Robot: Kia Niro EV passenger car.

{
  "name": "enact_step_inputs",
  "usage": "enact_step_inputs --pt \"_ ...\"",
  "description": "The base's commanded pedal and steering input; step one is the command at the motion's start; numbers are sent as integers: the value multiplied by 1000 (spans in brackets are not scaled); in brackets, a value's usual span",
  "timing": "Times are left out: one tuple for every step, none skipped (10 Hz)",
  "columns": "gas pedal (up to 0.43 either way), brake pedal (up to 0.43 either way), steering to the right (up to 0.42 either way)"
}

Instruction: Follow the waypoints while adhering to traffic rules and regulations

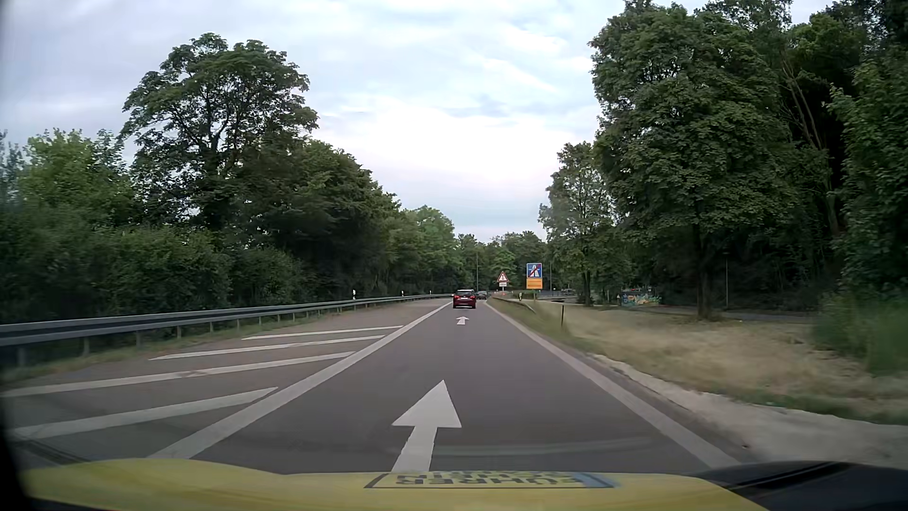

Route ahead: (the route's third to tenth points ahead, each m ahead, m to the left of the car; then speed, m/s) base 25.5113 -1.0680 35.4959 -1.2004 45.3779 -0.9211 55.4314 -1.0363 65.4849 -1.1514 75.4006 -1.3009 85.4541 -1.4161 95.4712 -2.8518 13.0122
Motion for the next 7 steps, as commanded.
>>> enact_step_inputs --pt "67 0 -1" --pt "67 0 -1" --pt "67 0 -1" --pt "67 0 -1" --pt "67 0 -1" --pt "67 0 -1" --pt "67 0 -1"
